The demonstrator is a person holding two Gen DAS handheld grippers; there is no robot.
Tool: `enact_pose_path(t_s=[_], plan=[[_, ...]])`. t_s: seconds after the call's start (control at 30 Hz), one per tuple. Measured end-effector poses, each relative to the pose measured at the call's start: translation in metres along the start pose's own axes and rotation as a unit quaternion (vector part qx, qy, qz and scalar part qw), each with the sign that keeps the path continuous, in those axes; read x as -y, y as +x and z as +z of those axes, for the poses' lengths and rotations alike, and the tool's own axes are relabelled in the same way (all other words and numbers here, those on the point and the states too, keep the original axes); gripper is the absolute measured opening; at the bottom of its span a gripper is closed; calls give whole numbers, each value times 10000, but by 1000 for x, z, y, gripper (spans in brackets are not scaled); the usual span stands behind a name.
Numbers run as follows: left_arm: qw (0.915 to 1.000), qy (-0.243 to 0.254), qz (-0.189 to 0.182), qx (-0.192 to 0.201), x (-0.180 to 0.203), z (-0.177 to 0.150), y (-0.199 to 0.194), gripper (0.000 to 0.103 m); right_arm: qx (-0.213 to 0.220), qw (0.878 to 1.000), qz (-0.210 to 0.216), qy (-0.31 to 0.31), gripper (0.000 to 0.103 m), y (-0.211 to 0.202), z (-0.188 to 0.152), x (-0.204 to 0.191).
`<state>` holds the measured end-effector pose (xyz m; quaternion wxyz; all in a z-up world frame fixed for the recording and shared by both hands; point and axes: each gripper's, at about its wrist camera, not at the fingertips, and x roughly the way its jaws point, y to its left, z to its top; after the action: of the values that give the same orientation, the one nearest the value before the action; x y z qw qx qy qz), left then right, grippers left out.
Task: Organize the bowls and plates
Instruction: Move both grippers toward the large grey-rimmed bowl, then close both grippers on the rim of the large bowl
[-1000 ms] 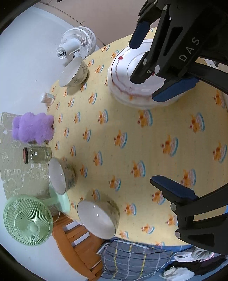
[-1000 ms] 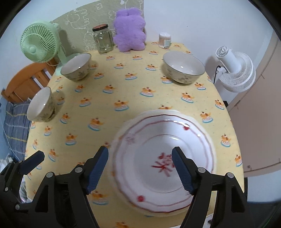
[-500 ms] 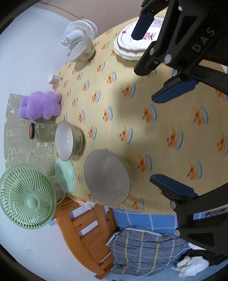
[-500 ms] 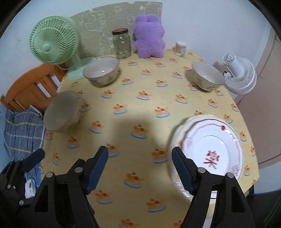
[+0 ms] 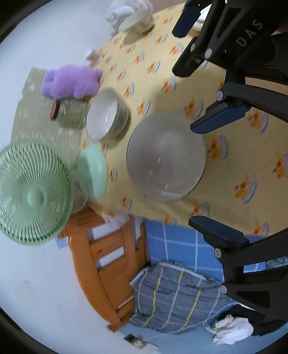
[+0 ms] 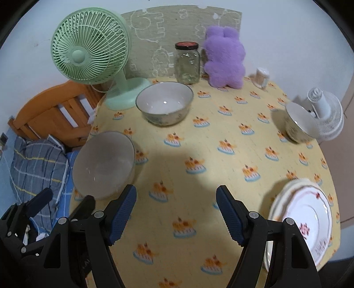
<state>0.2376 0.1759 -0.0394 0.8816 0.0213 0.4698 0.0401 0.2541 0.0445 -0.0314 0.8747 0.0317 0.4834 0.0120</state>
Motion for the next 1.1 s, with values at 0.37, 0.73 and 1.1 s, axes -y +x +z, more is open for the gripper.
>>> enact_pose_path(t_s=[0.37, 0.73, 1.1], plan=[[9994, -335, 3, -30, -34, 29, 39, 66, -76, 9997, 226, 34, 69, 38, 33, -33], [9991, -320, -7, -285, -32, 33, 69, 38, -334, 9992, 229, 39, 40, 75, 39, -51], [9990, -124, -211, -369, -27, 35, 77, 23, -414, 9989, 216, -102, 16, 82, 40, -56]])
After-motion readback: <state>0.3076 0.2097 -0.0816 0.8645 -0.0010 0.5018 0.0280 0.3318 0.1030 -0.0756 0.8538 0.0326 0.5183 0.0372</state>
